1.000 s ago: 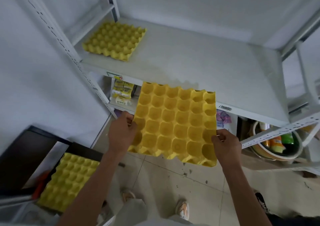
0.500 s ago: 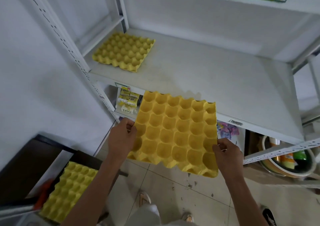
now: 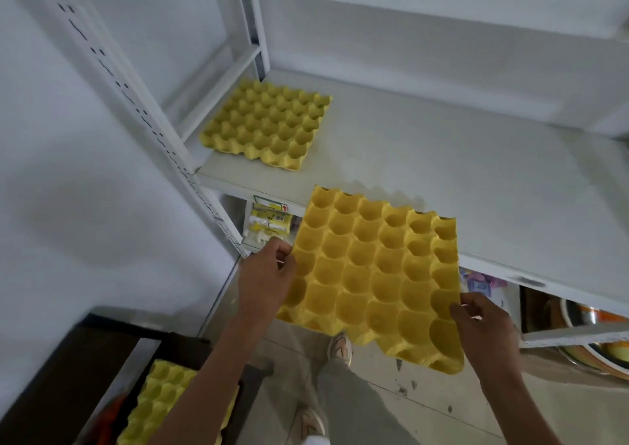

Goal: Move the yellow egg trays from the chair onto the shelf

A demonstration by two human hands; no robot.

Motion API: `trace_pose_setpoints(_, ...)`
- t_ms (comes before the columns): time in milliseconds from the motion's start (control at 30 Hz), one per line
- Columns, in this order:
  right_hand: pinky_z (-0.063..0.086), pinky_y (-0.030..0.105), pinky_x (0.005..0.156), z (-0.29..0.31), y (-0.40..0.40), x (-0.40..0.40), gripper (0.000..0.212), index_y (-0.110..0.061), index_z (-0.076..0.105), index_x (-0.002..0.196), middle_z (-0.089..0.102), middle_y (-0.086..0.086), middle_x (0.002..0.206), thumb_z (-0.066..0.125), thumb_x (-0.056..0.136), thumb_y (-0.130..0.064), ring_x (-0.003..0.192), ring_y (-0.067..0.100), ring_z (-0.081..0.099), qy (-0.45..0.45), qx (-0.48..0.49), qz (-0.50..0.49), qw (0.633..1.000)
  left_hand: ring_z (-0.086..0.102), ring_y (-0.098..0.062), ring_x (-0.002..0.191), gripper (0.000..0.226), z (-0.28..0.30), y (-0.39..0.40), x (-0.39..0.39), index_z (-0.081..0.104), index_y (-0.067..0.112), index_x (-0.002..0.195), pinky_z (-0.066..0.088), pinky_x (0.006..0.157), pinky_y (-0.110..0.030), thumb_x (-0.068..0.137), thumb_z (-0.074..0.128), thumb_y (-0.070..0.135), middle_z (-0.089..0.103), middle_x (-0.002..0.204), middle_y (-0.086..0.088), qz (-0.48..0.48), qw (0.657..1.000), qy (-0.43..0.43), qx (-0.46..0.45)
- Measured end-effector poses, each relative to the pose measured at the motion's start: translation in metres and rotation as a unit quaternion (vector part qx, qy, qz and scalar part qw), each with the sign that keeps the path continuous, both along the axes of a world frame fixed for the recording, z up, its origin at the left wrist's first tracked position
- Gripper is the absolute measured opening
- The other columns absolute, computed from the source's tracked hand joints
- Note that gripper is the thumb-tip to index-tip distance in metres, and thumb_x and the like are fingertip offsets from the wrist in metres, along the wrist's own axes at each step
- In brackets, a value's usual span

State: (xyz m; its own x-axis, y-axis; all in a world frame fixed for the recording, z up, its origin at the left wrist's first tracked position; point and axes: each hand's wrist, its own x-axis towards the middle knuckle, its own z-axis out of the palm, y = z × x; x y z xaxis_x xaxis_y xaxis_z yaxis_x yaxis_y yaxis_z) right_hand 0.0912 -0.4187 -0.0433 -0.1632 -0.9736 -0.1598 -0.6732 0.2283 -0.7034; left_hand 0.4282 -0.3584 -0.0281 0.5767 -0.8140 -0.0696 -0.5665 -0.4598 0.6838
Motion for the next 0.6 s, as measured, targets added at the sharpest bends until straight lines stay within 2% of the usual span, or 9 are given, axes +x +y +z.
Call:
trace_pose_setpoints(67,0.038,0.022,0.061,-0.006,-0.019,0.013,0.01,-0.023,0.07,0.092,0.066,-0.004,0.079,0.067,0.093,-0.013,0.072,-0.001,0.053,-0.004,0.007,-0.003,1.0,0.06,0.01,0.074,0.004,-0.005,-0.016,0.01,0.064,0.032,0.092,0.045,0.061,-0.016,0.094,0.065,0.029,0.068,0.083,0.02,0.003,1.0,0.005,0.004)
trace_pose_setpoints(167,0.036,0.018,0.06,-0.009,-0.043,0.026,0.011,-0.021,0.071,0.093,0.065,-0.004,0.078,0.066,0.092,-0.012,0.072,-0.001,0.054,-0.005,0.002,-0.018,1.0,0.066,0.001,0.076,0.0,-0.01,-0.04,0.021,0.066,0.027,0.094,0.058,0.07,-0.03,0.094,0.065,0.027,0.071,0.088,0.016,-0.009,1.0,0.016,0.01)
trace_pose_setpoints(300,0.039,0.023,0.06,-0.019,-0.075,0.037,0.011,-0.015,0.075,0.097,0.07,0.002,0.082,0.065,0.092,-0.012,0.071,0.01,0.06,-0.008,-0.007,-0.033,0.999,0.068,-0.003,0.079,0.002,-0.013,-0.078,0.037,0.065,0.028,0.097,0.061,0.074,-0.038,0.096,0.064,0.029,0.07,0.091,0.017,-0.047,0.999,0.009,0.014)
trace_pose_setpoints(400,0.036,0.017,0.059,-0.018,-0.098,0.049,0.01,-0.018,0.074,0.096,0.067,-0.009,0.076,0.066,0.092,-0.014,0.069,-0.001,0.056,0.013,-0.016,-0.028,0.999,0.068,-0.006,0.081,0.003,-0.015,-0.1,0.048,0.065,0.024,0.098,0.062,0.073,-0.039,0.095,0.064,0.026,0.071,0.091,0.014,-0.064,0.998,-0.002,-0.003)
trace_pose_setpoints(500,0.03,0.016,0.056,-0.017,-0.116,0.065,0.011,-0.02,0.075,0.093,0.06,-0.025,0.071,0.067,0.09,-0.014,0.064,-0.005,0.052,0.03,-0.02,-0.049,0.998,0.068,-0.01,0.079,0.003,-0.019,-0.12,0.063,0.064,0.022,0.096,0.06,0.071,-0.041,0.094,0.065,0.024,0.07,0.088,0.011,-0.074,0.997,-0.002,0.0)
trace_pose_setpoints(567,0.03,0.014,0.056,-0.017,-0.126,0.073,0.011,-0.019,0.076,0.093,0.06,-0.022,0.069,0.067,0.089,-0.014,0.063,-0.002,0.053,0.039,-0.032,-0.049,0.997,0.068,-0.01,0.079,0.004,-0.019,-0.133,0.071,0.063,0.022,0.093,0.06,0.071,-0.039,0.093,0.067,0.023,0.07,0.086,0.011,-0.081,0.997,-0.003,0.002)
trace_pose_setpoints(600,0.032,0.014,0.056,-0.02,-0.13,0.075,0.011,-0.018,0.076,0.095,0.062,-0.017,0.07,0.067,0.09,-0.013,0.063,0.004,0.055,0.046,-0.029,-0.052,0.997,0.069,-0.01,0.08,0.004,-0.02,-0.142,0.075,0.064,0.022,0.093,0.059,0.071,-0.036,0.092,0.068,0.023,0.07,0.086,0.011,-0.087,0.996,-0.003,0.005)
